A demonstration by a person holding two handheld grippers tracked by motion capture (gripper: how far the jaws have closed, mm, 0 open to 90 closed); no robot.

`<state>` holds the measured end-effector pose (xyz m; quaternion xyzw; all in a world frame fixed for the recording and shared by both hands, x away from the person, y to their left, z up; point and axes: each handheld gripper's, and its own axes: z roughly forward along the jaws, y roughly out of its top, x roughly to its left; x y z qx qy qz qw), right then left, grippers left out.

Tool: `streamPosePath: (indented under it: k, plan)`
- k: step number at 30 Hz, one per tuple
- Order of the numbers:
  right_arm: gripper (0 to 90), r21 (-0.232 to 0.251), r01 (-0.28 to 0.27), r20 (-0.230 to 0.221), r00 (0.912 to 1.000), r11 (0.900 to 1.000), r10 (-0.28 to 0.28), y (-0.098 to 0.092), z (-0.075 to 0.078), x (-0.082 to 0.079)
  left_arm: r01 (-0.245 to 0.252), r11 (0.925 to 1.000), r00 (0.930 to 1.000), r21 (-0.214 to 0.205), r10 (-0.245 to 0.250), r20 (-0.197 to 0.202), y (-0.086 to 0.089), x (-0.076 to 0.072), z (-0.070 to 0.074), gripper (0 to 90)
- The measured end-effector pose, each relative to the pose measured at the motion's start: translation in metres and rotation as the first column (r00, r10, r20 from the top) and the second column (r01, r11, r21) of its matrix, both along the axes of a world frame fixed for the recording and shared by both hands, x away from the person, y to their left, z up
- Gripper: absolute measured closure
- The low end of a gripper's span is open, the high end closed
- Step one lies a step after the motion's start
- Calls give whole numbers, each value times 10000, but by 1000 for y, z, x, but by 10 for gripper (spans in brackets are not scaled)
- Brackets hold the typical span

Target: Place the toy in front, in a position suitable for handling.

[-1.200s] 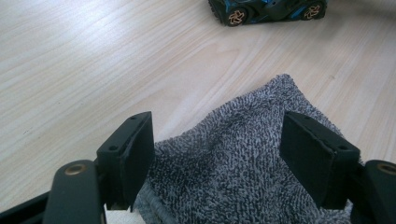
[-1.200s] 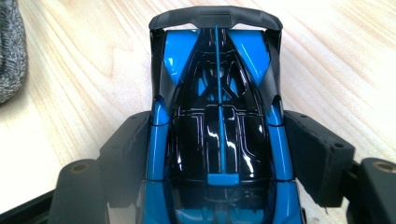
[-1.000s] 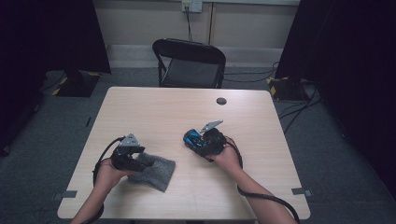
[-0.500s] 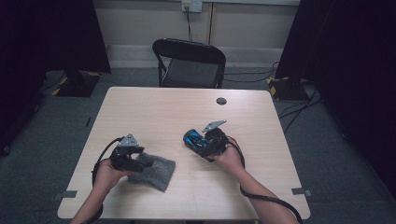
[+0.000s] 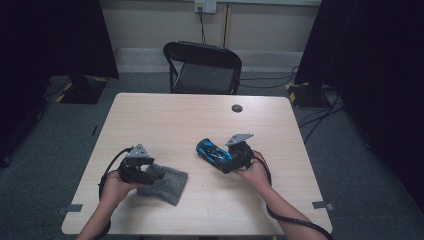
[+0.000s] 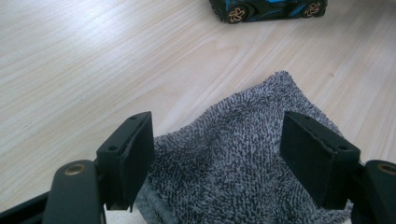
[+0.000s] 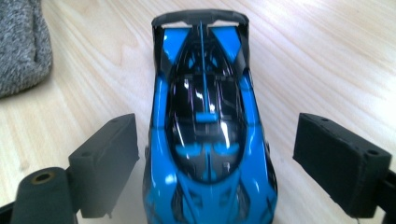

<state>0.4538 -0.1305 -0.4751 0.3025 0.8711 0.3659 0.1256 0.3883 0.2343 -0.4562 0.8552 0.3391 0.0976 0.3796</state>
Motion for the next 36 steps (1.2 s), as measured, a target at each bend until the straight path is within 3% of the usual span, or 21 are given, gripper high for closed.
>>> streamPosePath:
  k: [9, 11, 15, 19, 25, 28, 30, 31, 36]
  plan:
    - [133, -90, 166, 52, 9999, 9998, -165, -15, -13, -15, -19, 10000, 10000, 48, 19, 6, 0, 0, 0, 261]
    - [133, 85, 224, -101, 9997, 9997, -224, -18, -16, -16, -50, 10000, 10000, 2, 50, 5, -2, -1, -1, 261]
    - [133, -8, 307, -33, 9995, 9995, -307, -20, -23, -17, -45, 10000, 10000, -37, 45, -18, -3, -1, 0, 261]
    - [133, 199, 341, 57, 9994, 9992, -342, -21, -29, -18, -13, 10000, 10000, -40, 13, -10, -3, -1, 0, 261]
    - [140, 194, 225, 41, 9997, 9996, -226, -21, -29, -18, 245, 9995, 9997, 182, -246, 35, -4, -3, 3, 253]
    - [165, 224, 243, 75, 9997, 9995, -245, -21, -29, -18, 174, 9998, 9994, 114, -178, 295, -6, -8, 9, 253]
    - [227, 349, 116, 114, 9999, 9993, -120, -22, -28, -20, 216, 9997, 9983, 93, -221, 542, -9, -12, 11, 258]
    - [227, 355, 176, 113, 9998, 9992, -180, -21, -28, -21, 326, 9992, 9969, 240, -342, 709, -10, -15, 12, 259]
    - [227, 353, 185, 99, 9998, 9992, -189, -21, -28, -21, 955, 9910, 9920, 938, -1025, 731, -16, -21, 6, 287]
